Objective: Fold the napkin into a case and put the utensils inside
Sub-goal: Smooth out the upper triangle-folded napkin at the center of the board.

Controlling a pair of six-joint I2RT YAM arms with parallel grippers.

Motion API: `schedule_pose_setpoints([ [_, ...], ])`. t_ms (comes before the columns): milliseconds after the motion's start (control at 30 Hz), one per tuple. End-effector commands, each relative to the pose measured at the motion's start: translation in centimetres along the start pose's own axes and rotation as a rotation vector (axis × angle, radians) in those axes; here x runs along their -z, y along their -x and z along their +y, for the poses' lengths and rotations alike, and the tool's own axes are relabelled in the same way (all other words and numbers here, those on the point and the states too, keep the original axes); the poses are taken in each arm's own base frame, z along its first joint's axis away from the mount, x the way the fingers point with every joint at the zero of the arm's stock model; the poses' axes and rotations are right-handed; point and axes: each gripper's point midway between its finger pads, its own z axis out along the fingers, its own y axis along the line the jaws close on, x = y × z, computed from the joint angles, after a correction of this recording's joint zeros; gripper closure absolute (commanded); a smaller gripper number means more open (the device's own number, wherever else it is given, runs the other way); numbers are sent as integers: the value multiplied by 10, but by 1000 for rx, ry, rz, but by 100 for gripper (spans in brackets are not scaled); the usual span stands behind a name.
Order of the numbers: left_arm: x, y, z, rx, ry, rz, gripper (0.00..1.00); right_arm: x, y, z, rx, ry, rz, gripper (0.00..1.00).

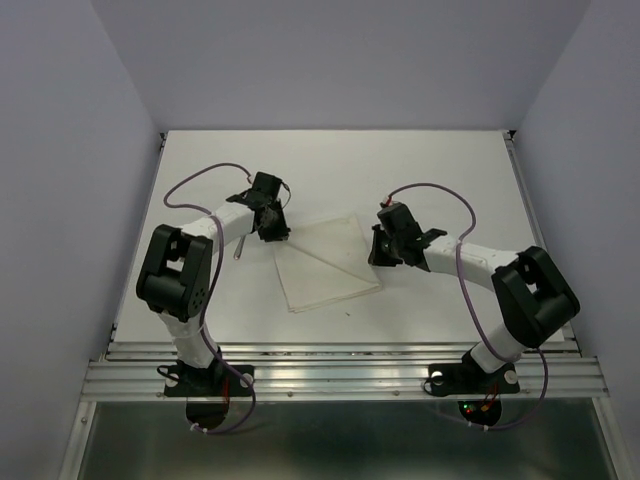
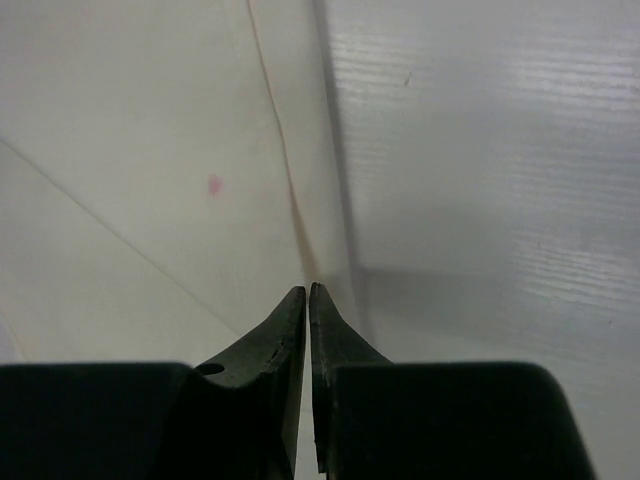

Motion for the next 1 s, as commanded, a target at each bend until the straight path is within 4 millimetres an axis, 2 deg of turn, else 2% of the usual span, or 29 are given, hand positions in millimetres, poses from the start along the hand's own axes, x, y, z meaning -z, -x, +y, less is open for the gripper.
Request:
schedule_pose_setpoints([
  [0, -1, 17, -8, -12, -6, -38, 73, 12, -4, 1, -21, 29, -1, 90],
  [167, -6, 21, -8, -14, 4, -35, 73, 18, -8, 2, -28, 36, 2, 91],
  [333, -11, 18, -5, -17, 18, -22, 73, 29, -9, 17, -12, 67, -5, 91],
  [600, -1, 27, -5, -14, 14, -46, 73, 33, -9, 20, -5, 63, -19, 91],
  [767, -5, 31, 8, -4, 54, -58, 73, 19, -22, 17, 5, 52, 36, 90],
  [967, -4, 33, 8, 6, 46, -68, 73, 2, -47, 5, 4, 25, 88, 91],
])
